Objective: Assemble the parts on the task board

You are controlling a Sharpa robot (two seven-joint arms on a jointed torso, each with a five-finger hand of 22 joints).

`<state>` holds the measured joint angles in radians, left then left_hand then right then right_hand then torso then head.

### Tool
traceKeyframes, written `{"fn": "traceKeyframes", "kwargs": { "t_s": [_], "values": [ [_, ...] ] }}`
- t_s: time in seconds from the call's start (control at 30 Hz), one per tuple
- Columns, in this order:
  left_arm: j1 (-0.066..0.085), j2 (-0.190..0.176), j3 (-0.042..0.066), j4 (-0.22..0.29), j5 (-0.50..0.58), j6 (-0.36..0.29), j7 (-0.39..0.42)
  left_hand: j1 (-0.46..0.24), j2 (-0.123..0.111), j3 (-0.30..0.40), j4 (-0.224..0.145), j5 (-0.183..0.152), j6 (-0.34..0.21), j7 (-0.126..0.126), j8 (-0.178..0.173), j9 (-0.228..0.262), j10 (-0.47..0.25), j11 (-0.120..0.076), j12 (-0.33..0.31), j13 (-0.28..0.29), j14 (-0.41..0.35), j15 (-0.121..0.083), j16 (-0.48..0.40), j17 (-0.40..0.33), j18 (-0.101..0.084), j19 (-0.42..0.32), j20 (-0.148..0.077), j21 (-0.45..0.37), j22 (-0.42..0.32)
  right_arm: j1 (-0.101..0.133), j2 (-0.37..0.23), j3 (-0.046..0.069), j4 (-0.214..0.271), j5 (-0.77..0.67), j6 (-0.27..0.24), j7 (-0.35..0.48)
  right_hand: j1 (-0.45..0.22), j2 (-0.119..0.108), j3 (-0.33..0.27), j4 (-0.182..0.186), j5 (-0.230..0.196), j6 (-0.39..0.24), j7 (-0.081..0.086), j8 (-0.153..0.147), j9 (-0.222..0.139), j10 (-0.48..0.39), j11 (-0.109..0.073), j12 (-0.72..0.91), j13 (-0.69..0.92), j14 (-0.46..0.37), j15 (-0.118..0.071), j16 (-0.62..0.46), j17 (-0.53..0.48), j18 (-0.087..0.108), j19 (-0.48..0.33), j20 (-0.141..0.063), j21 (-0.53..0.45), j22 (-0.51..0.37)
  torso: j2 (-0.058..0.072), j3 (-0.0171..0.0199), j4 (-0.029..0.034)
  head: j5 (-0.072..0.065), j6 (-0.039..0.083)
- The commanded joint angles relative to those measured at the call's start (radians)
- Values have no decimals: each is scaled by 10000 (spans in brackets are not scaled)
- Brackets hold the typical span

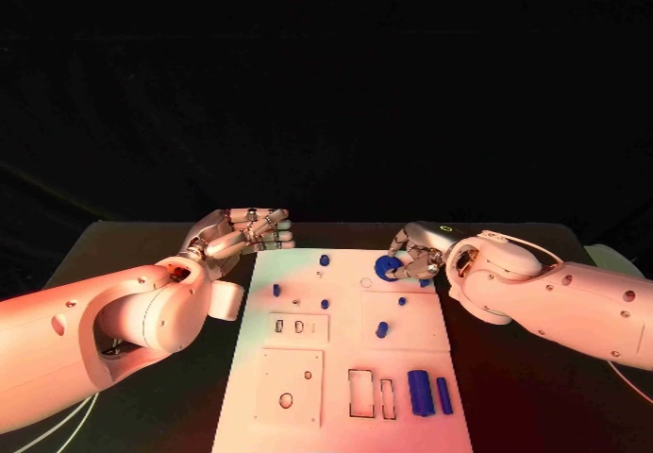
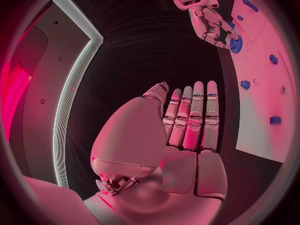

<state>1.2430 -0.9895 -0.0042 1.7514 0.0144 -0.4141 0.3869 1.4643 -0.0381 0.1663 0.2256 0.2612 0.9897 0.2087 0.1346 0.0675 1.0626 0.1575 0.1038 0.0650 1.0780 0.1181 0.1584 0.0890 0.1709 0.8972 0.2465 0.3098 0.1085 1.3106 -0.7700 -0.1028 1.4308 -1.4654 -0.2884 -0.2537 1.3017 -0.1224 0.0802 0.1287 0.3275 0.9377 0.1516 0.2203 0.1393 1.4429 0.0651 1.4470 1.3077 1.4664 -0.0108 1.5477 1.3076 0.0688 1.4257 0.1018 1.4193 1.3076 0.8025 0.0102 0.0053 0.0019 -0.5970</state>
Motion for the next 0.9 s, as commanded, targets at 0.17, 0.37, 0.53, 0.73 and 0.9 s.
{"fn": "traceKeyframes", "kwargs": {
  "t_s": [0.17,0.37,0.53,0.73,0.9],
  "values": [
    [13,21,8,10,11,227,14,14,-69,57,29,10,15,22,-57,-11,48,31,-68,-6,48,43,-69,-9,133,48,-6,-52,-8,-107,85,-14,-59,-360,506,-127,198,87,157,-47,102,100,-74,144,38,123,-25,96,1149,938,40,63,2160,-195,110,5,104,659,2,3,0,6,-36],
    [13,10,8,10,11,236,-2,18,-67,62,28,11,16,22,-60,-11,50,32,-74,-6,50,43,-75,-9,133,48,-6,-54,-11,-155,79,-16,-75,-446,380,-127,606,398,628,-246,-61,545,-234,448,163,260,-162,230,1326,947,-60,82,2208,-226,207,-57,208,822,1,-5,2,7,-49],
    [13,9,8,6,11,242,-8,22,-64,68,26,12,18,22,-63,-10,51,31,-79,-6,51,43,-79,-9,133,48,-6,-55,-12,-177,59,-16,-21,-555,-59,-67,826,583,1124,-447,-91,1085,-512,770,398,454,-407,402,1550,959,-262,101,2260,-279,362,-231,369,1060,-2,-2,7,19,-47],
    [13,12,8,-4,11,246,-15,27,-61,72,24,13,19,22,-66,-10,52,31,-83,-6,52,43,-82,-9,133,48,-5,-56,-14,-191,32,-15,104,-721,-833,74,804,545,1460,-583,145,1194,-612,868,562,597,-505,532,1720,964,-366,108,2281,-332,505,-351,518,1276,0,-3,7,33,-18],
    [13,7,8,-6,11,236,-31,36,-56,83,20,15,22,21,-70,-9,55,30,-90,-5,54,43,-89,-9,134,48,-5,-58,-17,-182,-41,-12,425,-1023,-1269,85,675,449,1567,-598,194,1139,-599,854,621,597,-502,528,1719,966,-376,111,2291,-364,589,-376,604,1399,-1,-2,5,43,13]
  ]
}}
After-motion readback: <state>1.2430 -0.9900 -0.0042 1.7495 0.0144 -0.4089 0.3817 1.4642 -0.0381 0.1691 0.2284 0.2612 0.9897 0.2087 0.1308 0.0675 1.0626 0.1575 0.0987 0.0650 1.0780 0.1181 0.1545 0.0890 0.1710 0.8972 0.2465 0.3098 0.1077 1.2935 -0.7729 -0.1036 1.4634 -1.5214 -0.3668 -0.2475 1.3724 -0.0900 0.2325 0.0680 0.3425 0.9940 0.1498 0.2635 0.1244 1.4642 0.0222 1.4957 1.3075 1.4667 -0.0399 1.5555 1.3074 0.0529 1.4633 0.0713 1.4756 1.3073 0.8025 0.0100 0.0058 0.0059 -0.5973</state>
